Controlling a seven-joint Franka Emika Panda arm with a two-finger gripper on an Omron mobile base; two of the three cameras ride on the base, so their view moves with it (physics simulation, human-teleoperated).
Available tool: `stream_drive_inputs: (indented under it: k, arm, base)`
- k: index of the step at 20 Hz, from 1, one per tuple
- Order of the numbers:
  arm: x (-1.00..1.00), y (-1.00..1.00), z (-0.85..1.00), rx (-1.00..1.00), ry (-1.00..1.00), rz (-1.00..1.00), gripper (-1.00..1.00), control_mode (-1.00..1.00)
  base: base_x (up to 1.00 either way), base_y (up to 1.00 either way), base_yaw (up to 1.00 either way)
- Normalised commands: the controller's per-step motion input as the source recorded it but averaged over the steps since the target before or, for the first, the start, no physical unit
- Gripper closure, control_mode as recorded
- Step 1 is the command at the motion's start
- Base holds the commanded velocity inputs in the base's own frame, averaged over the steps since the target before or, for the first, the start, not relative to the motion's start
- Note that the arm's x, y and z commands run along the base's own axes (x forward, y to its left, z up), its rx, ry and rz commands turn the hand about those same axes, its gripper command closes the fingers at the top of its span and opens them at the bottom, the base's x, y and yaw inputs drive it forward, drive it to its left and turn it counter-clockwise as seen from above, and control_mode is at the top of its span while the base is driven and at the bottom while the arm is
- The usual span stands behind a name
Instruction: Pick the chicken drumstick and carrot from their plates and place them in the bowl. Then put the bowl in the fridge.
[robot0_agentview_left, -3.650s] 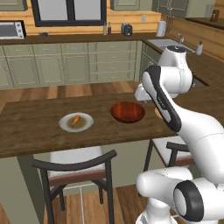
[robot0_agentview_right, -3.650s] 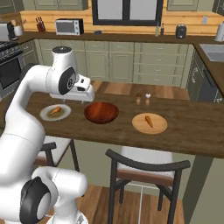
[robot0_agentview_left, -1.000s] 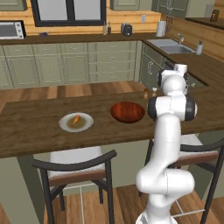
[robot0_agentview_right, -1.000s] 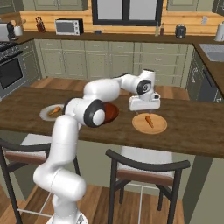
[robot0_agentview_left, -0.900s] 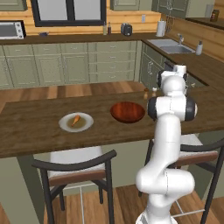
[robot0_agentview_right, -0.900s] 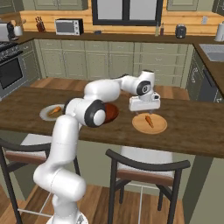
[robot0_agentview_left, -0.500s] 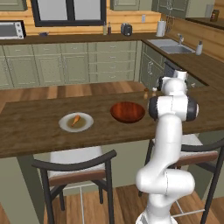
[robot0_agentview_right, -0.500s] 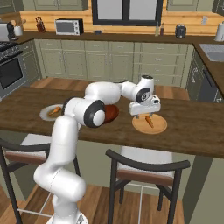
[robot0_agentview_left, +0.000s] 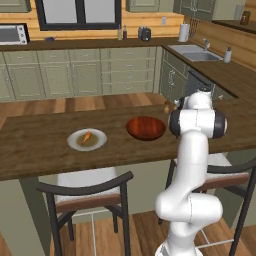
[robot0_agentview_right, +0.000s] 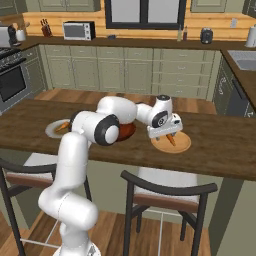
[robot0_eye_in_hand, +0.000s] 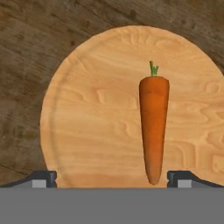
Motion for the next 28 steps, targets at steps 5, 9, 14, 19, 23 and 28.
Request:
stream_drive_inputs:
  k: [5,9,14,19,23,28]
  arm:
    - [0.22,-0.18,-0.01,-0.06,-0.01,0.00,-1.00,-1.00]
    - [0.26,-0.05,0.00,-0.02,0.00,0.00,-1.00,-1.00]
    - [0.27,-0.04,0.00,0.00,0.00,0.00,-1.00,-1.00]
    - [0.19,-0.10,-0.05,0.00,0.00,0.00,-1.00,-1.00]
    - [0.14,-0.13,-0.21,0.04,0.02,0.00,-1.00,-1.00]
    - [0.09,-0.10,-0.30,0.06,0.02,0.00,-1.00,-1.00]
  base:
    - [0.00,0.00,0.00]
    - [0.00,0.00,0.00]
    - [0.00,0.00,0.00]
    - [0.00,0.00,0.00]
    - [0.00,0.00,0.00]
    - [0.00,0.00,0.00]
